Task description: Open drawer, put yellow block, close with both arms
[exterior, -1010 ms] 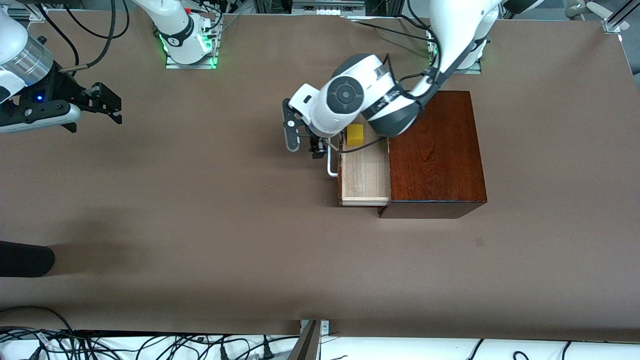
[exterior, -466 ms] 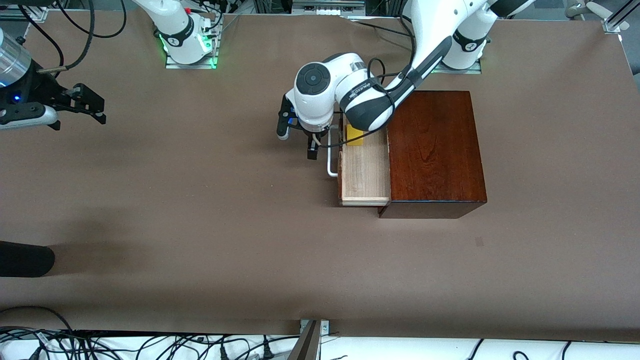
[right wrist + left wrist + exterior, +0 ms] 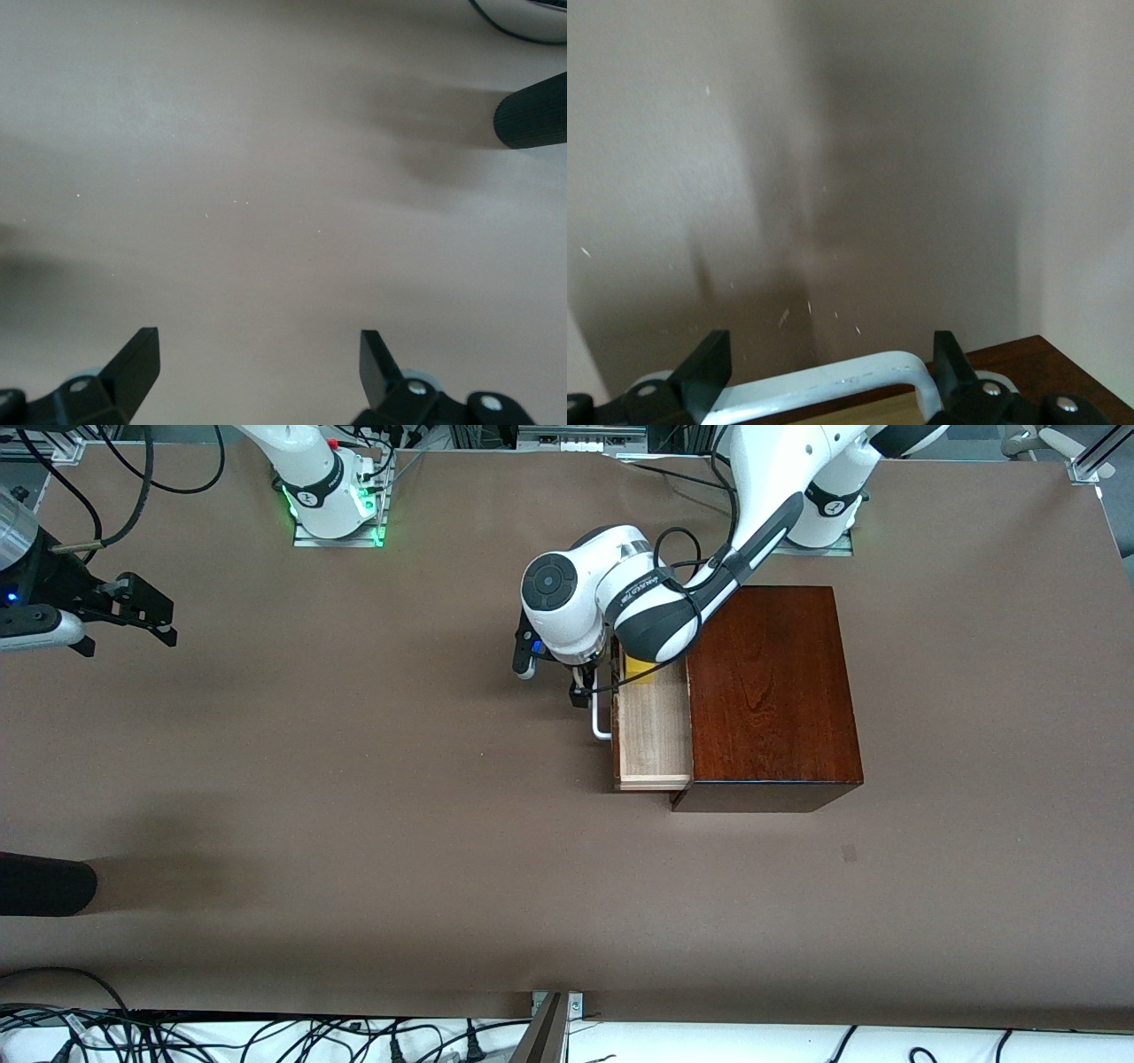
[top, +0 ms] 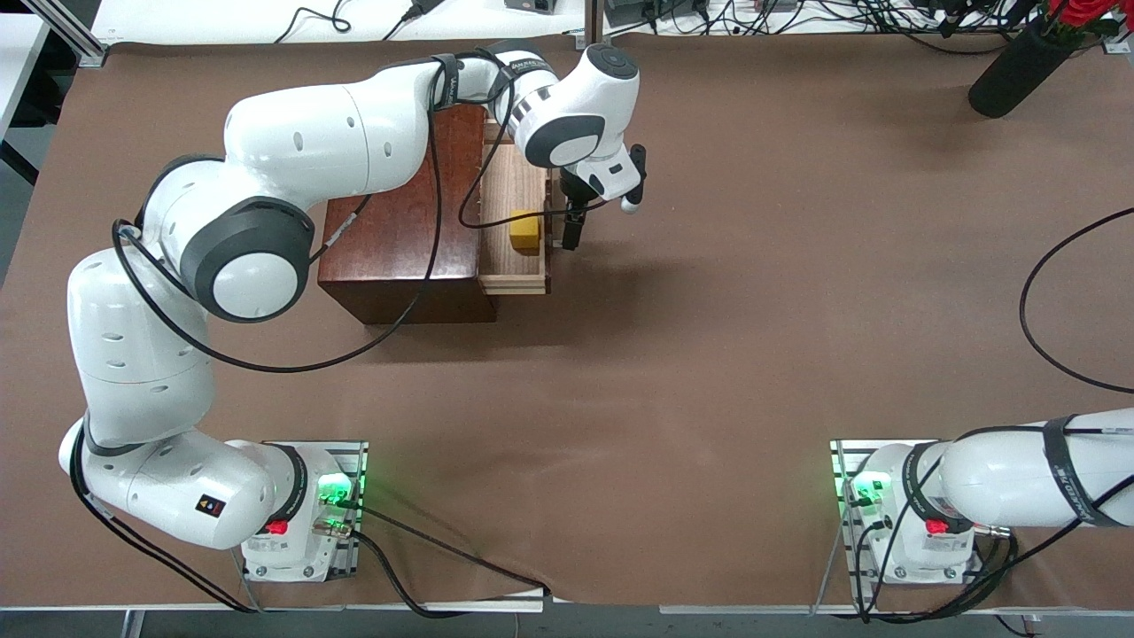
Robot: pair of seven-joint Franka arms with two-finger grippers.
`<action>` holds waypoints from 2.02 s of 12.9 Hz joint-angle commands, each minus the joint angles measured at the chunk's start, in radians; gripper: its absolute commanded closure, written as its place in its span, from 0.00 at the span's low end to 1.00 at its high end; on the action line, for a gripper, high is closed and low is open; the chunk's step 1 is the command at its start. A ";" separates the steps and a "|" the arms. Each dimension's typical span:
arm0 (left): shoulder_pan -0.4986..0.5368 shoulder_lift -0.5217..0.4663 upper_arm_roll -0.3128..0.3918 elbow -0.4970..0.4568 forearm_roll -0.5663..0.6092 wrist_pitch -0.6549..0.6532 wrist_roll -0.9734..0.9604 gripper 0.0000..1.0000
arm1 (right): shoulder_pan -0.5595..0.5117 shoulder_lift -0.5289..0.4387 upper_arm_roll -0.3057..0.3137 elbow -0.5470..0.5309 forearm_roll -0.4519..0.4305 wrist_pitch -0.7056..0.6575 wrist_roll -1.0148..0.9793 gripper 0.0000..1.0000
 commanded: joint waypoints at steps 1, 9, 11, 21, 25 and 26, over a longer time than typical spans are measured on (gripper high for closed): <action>0.042 -0.034 0.001 -0.013 0.035 -0.084 0.024 0.00 | 0.027 0.013 -0.012 0.024 -0.004 -0.022 0.008 0.00; 0.115 -0.068 0.003 -0.013 0.038 -0.217 0.028 0.00 | 0.025 0.014 -0.015 0.043 0.016 -0.097 0.008 0.00; 0.121 -0.077 0.003 -0.013 0.038 -0.222 0.030 0.00 | 0.027 0.014 -0.015 0.059 0.021 -0.130 0.011 0.00; 0.168 -0.218 -0.008 0.079 0.017 -0.222 0.025 0.00 | 0.034 0.028 -0.013 0.064 0.019 -0.141 -0.001 0.00; 0.317 -0.312 -0.011 0.142 -0.024 -0.225 0.023 0.00 | 0.034 0.028 -0.013 0.064 0.019 -0.139 0.000 0.00; 0.349 -0.332 -0.010 0.172 -0.059 -0.236 0.022 0.00 | 0.036 0.028 -0.013 0.064 0.019 -0.139 0.002 0.00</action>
